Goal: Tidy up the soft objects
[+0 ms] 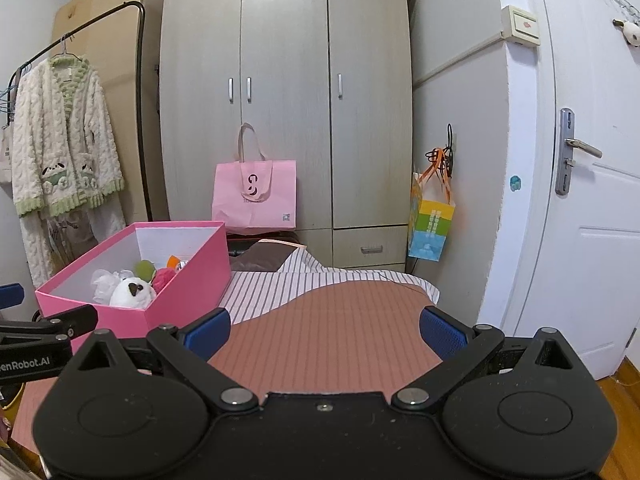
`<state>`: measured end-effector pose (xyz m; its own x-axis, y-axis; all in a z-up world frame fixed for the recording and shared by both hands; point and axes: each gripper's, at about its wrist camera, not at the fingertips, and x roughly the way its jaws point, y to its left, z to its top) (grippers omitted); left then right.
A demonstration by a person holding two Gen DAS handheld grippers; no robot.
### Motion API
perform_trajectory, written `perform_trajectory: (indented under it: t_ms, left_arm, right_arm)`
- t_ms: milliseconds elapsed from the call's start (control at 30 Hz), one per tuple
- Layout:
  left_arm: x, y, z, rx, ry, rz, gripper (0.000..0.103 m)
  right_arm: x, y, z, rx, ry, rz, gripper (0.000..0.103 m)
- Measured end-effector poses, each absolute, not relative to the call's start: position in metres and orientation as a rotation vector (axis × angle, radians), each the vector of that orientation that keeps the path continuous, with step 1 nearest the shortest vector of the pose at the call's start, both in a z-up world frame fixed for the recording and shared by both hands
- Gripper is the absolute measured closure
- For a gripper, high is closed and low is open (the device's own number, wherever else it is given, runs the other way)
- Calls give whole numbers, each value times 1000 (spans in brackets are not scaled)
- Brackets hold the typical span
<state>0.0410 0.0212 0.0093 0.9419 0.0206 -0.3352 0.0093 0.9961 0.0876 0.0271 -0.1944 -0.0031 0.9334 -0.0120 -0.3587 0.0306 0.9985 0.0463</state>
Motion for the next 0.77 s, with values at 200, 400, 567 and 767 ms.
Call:
perform_trajectory:
  t_ms: [200,400,567,767]
  left_arm:
    - [40,21,10,96,343,14,0]
    - [41,20,9,95,351,16,0]
    - [40,21,9,95,352,19,0]
    - [40,21,8,100,349,29,0]
  right_arm:
    - [26,-191,-4,40,363,-16,1]
    - [24,-188,-5,32,363,-17,1]
    - [24,-188,-5,30,365,-22,1]
    - [25,-189,-5,29,371,-25,1]
